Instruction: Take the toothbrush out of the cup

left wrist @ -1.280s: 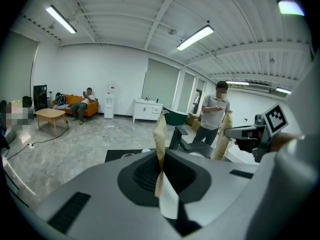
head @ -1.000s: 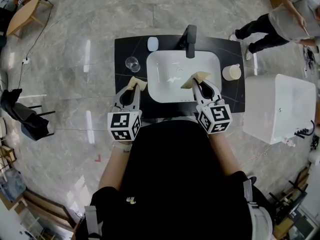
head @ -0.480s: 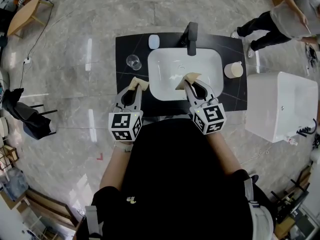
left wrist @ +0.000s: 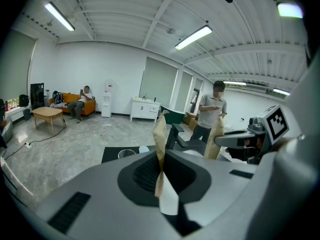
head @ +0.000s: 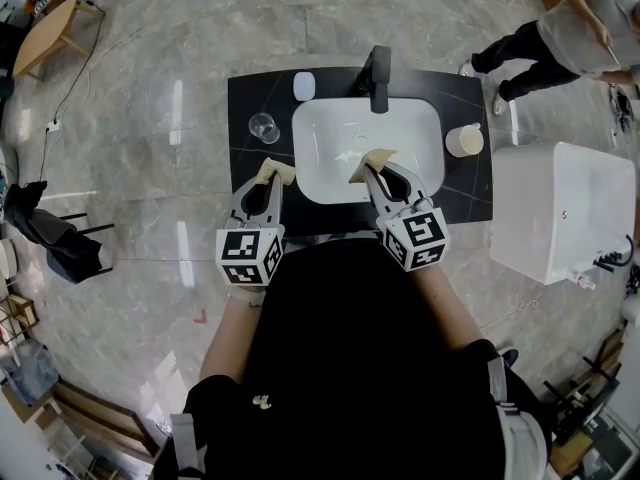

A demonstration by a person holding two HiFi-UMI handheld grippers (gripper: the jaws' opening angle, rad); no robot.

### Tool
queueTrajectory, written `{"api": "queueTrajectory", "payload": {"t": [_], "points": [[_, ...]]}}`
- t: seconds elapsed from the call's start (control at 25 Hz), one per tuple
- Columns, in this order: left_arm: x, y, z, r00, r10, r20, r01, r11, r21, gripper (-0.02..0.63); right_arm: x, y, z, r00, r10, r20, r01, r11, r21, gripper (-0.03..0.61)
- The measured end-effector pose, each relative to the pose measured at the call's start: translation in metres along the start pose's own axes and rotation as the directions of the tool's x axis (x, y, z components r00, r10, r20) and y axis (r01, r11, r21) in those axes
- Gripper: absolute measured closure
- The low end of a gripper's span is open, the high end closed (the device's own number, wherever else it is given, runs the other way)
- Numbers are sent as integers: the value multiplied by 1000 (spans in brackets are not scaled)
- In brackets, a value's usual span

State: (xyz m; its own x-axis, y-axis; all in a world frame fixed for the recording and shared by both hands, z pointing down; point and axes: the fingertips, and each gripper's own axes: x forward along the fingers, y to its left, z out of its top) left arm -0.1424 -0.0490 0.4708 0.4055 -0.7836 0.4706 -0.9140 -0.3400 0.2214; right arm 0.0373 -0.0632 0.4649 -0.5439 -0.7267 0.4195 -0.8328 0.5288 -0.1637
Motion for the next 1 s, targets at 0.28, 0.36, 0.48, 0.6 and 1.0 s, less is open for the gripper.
{"api": "queueTrajectory", "payload": {"t": [0.28,0.36,0.48,0.6,1.0], "points": [[2,-2,0,1000,-3,-5,3,1000,4,581,-1,0,0,1000,7,1,-7,1000,1,522],[2,-3,1,1000,-4,-6,4,1000,6,581,-1,-1,0,1000,6,2,-6,1000,5,522],[3,-4,0,1000,-6,-10,6,1000,10,581,-1,-2,-1,1000,6,1,-6,1000,9,522],[3,-5,0,1000,-8,-14,8,1000,12,581,-1,-2,-2,1000,8,-1,-8,1000,13,522],[4,-4,0,1000,-4,-15,4,1000,9,581,-1,-3,-1,1000,10,-1,-10,1000,15,522]]}}
